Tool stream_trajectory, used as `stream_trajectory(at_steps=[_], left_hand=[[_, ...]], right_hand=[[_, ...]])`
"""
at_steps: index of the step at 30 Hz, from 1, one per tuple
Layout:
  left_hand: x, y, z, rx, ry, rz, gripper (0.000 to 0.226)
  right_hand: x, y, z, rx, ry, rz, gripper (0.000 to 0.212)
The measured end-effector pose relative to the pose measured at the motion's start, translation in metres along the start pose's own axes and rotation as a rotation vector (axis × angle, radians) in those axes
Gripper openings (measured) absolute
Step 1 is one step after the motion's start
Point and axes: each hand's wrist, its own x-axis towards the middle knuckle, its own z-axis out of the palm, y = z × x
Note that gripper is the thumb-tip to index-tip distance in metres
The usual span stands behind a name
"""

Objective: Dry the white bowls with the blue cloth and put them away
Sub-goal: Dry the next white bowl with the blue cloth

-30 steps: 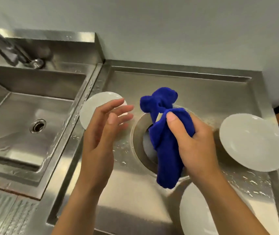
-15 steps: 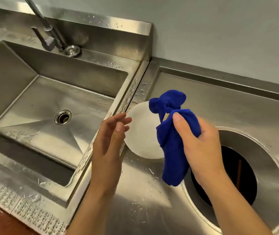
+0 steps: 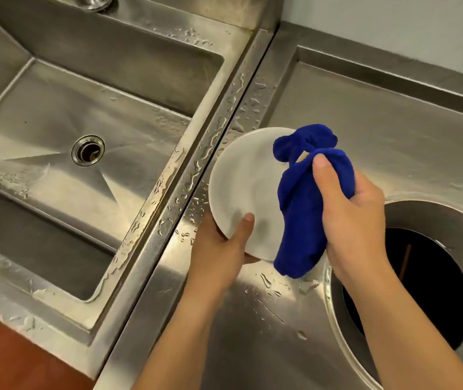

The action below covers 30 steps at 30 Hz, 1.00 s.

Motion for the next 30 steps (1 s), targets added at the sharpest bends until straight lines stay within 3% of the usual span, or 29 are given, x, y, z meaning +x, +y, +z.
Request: stream_trajectory(at_steps=[4, 7, 9, 12, 14, 17, 21, 23, 25, 27, 28, 30], left_hand=[[0.007, 0.003, 0.014, -0.181, -0.007, -0.092, 0.056], [-0.002, 0.009, 0.010, -0.289, -0.057, -0.099, 0.068], [-0.016, 0.018, 0.005, -0.361, -0.054, -0.086, 0.067], [-0.040, 0.041, 0.001, -0.408, -0.101, -0.002, 0.040], [-0.057, 0.058, 0.005, -0.387, -0.192, 0.044, 0.055], [-0.076, 0.077, 0.019, -0.379, -0.278, 0.107, 0.071], [-0.089, 0.093, 0.024, -0.326, -0.217, 0.180, 0.086], [-0.098, 0.093, 0.026, -0.316, -0.218, 0.212, 0.085], [-0.110, 0.089, 0.032, -0.298, -0.230, 0.203, 0.075], [-0.128, 0.083, 0.043, -0.319, -0.264, 0.155, 0.069], [-0.135, 0.082, 0.048, -0.341, -0.289, 0.137, 0.070], [-0.140, 0.083, 0.053, -0.370, -0.321, 0.137, 0.068]], right_hand=[[-0.001, -0.004, -0.008, -0.011, 0.004, -0.015, 0.017], [-0.005, -0.018, -0.023, -0.153, 0.077, -0.140, 0.009], [-0.007, -0.029, -0.032, -0.287, 0.115, -0.222, 0.013], [-0.009, -0.042, -0.033, -0.455, 0.113, -0.295, 0.020], [-0.012, -0.053, -0.022, -0.491, 0.087, -0.363, 0.019], [-0.023, -0.070, -0.006, -0.435, -0.096, -0.404, 0.012], [-0.044, -0.076, -0.039, -0.516, -0.462, -0.313, 0.016], [-0.050, -0.068, -0.071, -0.808, -0.360, -0.347, 0.027], [-0.043, -0.067, -0.093, -0.979, -0.051, -0.418, 0.027], [-0.040, -0.076, -0.095, -0.889, 0.194, -0.470, 0.024], [-0.041, -0.083, -0.088, -0.781, 0.226, -0.493, 0.020], [-0.048, -0.094, -0.069, -0.535, 0.078, -0.507, 0.012]])
